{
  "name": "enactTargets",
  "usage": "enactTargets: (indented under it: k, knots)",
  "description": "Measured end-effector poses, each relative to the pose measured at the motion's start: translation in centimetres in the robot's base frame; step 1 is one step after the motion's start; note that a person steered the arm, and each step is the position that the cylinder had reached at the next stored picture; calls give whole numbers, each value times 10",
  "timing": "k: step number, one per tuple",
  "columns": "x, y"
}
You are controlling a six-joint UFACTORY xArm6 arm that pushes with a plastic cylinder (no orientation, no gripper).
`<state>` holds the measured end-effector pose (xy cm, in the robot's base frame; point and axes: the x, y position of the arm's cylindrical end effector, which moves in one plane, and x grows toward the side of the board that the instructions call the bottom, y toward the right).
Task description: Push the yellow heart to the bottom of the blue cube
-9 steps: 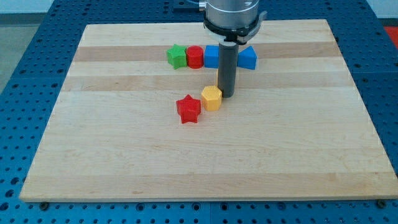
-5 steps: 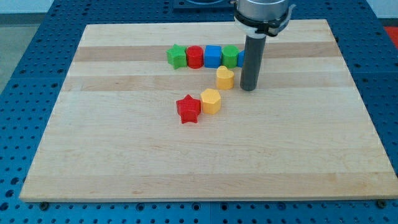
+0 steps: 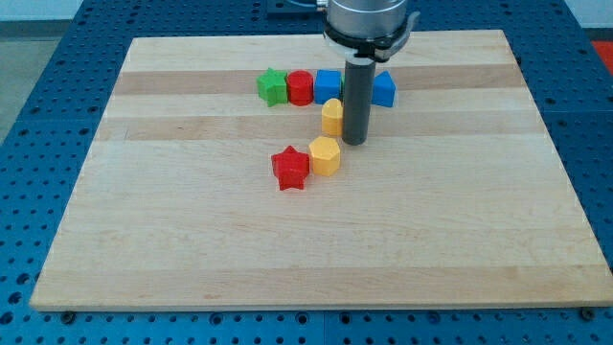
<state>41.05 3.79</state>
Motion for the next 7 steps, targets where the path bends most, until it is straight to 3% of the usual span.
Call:
enactTargets:
  k: [7]
  knots:
    - [-2, -22]
